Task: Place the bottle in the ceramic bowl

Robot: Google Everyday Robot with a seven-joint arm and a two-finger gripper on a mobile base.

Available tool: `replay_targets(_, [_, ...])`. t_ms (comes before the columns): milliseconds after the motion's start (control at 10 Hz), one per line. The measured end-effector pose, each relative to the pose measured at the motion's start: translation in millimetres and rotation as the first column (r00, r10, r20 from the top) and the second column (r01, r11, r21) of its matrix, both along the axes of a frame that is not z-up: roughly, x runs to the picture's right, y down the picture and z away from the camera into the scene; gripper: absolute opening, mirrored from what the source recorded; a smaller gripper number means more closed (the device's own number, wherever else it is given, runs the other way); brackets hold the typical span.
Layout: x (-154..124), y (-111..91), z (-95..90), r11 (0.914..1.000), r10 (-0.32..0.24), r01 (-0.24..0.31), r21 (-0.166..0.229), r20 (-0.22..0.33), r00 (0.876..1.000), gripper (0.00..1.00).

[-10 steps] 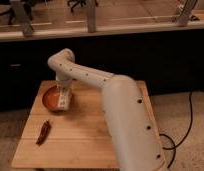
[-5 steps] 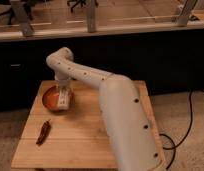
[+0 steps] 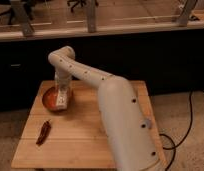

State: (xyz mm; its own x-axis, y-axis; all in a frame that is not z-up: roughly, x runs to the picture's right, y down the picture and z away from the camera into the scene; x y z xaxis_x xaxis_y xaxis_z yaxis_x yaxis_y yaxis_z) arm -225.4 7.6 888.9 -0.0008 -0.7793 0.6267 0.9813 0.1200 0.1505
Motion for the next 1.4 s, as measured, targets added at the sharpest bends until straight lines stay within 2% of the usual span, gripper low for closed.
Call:
replay_targets(300, [-8.1,1.5,3.7,0.9994,-0.010,0.011,-0.032,0.027,1.000,0.00])
replay_targets(700, [-17.9,3.3,7.5,0.9967,-0.050,0.052,-0.063,0.047,0.998,0.00])
replay_targets(800, [-17.9,4.5,7.8,0.9951,-0.064,0.067,-0.073,0.042,0.997,0.03])
replay_targets(1000, [-22.2,4.7,9.4,0.9925,-0.082,0.085,-0.088,0.037,0.996,0.20])
replay_targets(1100, [-24.9,5.3,10.6,0.9909,-0.091,0.094,-0.096,0.036,0.995,0.33])
replay_targets(1200, [-24.1,4.3,11.3,0.9904,-0.092,0.095,-0.100,0.033,0.995,0.41])
replay_targets(1400, [-21.5,3.9,13.2,0.9889,-0.094,0.096,-0.113,0.026,0.995,0.64])
